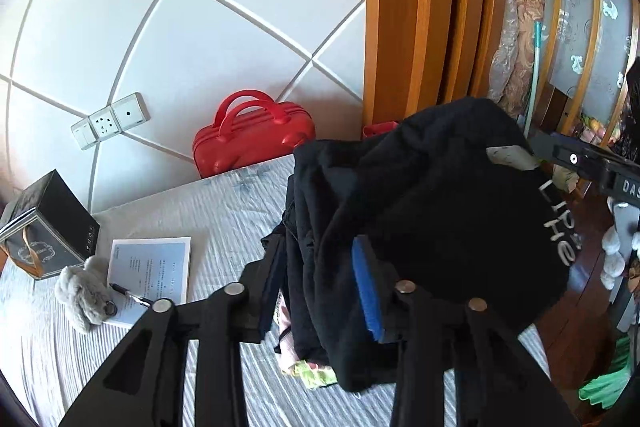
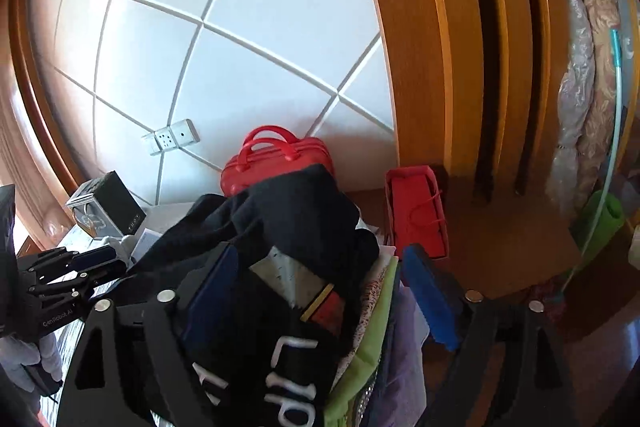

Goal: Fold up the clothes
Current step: 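Lower the shirt onto the folded clothes stack and open both grippers, then withdraw both open grippers from the clothes stack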

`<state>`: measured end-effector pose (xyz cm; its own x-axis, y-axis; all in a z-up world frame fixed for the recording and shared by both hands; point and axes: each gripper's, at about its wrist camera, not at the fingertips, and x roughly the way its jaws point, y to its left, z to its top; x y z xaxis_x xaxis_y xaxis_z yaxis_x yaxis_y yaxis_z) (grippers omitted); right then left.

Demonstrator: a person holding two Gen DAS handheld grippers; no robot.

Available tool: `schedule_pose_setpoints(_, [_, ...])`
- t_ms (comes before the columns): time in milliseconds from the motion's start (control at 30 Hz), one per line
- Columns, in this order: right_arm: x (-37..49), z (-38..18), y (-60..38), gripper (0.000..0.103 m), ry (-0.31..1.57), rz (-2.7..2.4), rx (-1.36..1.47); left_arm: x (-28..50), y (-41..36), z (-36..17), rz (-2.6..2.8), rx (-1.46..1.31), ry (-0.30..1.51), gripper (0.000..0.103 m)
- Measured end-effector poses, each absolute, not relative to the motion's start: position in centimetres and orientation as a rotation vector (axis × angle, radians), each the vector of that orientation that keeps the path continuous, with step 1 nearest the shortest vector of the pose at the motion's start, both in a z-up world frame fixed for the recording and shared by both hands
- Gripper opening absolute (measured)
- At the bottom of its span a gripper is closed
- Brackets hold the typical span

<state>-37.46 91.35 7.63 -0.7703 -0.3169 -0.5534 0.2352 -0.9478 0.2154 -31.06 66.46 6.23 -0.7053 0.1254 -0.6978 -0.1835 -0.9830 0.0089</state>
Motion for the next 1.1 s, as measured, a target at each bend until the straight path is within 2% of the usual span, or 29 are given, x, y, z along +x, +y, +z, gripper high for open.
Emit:
schedule_pose_setpoints(67, [-34.8, 8.3, 90.8, 0.095, -0.166, -2.718, 0.845, -29.5, 66.9, 6.8, 2.730, -1.096, 0.070, 0.058])
schedule_pose_setpoints(167, [-31.4, 7.8, 89.5, 0.099, -0.113, -2.738, 0.862, -26.7, 68.0, 7.0, 2.709, -1.076, 0.046, 0.064])
schedule_pose_setpoints(367, [-26.5, 5.2, 87.2, 0.101, -0.052, -2.754, 0.986, -23.0, 69.9, 6.1, 2.756, -1.124, 0.132, 0.064])
schedule_pose_setpoints(500, [-24.8, 4.4, 87.1, 0.101, -0.071, -2.753, 1.049, -22.1, 70.6, 5.6, 2.717, -1.138, 0.124, 0.064])
schedule_pose_setpoints(1100, [-25.0, 3.8, 87.0, 0.101, -0.031, -2.811, 1.206, -21.0, 71.0, 4.7, 2.727, -1.112, 0.169, 0.064])
